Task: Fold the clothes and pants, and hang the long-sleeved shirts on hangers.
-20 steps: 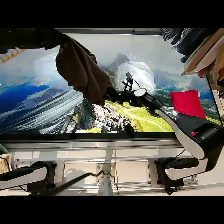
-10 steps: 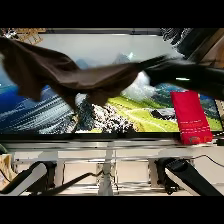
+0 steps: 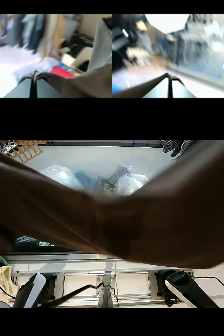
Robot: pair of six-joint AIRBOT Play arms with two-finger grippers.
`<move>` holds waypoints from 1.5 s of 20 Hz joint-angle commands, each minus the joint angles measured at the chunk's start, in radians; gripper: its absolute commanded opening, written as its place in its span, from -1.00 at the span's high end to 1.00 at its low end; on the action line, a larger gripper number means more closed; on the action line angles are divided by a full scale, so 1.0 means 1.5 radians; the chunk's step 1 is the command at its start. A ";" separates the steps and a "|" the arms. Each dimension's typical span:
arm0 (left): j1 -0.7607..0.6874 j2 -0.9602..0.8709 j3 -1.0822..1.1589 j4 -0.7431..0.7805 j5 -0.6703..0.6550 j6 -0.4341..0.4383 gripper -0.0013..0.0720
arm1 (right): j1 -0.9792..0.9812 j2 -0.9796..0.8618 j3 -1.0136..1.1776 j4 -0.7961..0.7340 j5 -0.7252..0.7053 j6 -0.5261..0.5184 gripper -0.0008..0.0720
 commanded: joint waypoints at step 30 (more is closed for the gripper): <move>-0.137 -0.537 -0.246 0.684 0.239 -0.006 -0.64 | -0.291 -0.426 -0.657 0.316 0.172 -0.179 -0.46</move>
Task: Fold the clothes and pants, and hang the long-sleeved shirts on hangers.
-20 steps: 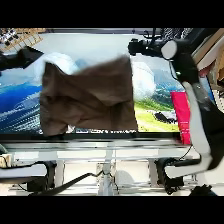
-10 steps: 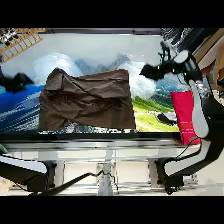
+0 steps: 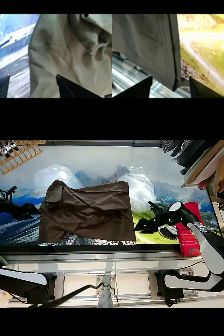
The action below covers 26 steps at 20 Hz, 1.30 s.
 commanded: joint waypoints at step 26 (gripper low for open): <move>0.187 0.379 0.040 -1.016 -0.110 0.031 0.95 | 0.033 0.438 0.469 -0.041 -0.046 0.021 0.93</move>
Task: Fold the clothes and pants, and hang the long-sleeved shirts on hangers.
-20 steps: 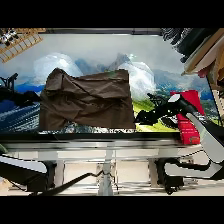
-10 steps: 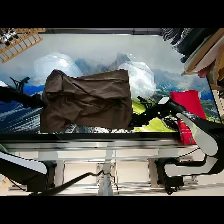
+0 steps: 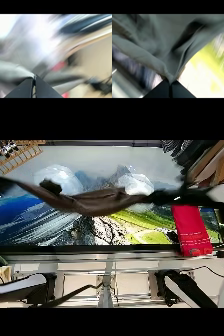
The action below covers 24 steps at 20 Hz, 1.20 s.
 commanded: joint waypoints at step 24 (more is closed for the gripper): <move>-0.225 -0.262 0.076 0.050 0.572 0.100 0.94 | 0.013 -0.509 0.198 -0.140 -0.353 0.104 0.93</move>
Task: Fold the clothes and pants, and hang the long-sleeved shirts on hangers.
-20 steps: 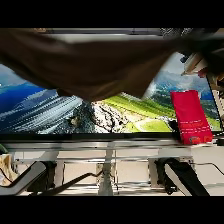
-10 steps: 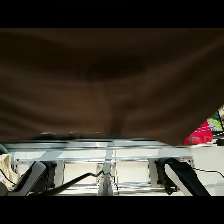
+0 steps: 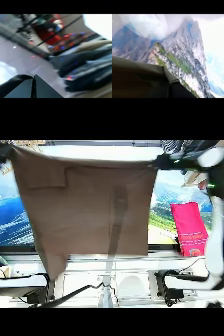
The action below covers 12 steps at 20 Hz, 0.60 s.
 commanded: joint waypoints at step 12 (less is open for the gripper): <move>0.125 -0.118 0.039 0.626 -0.328 -0.225 -0.29 | -0.105 -0.094 -0.199 0.072 0.166 -0.030 -0.57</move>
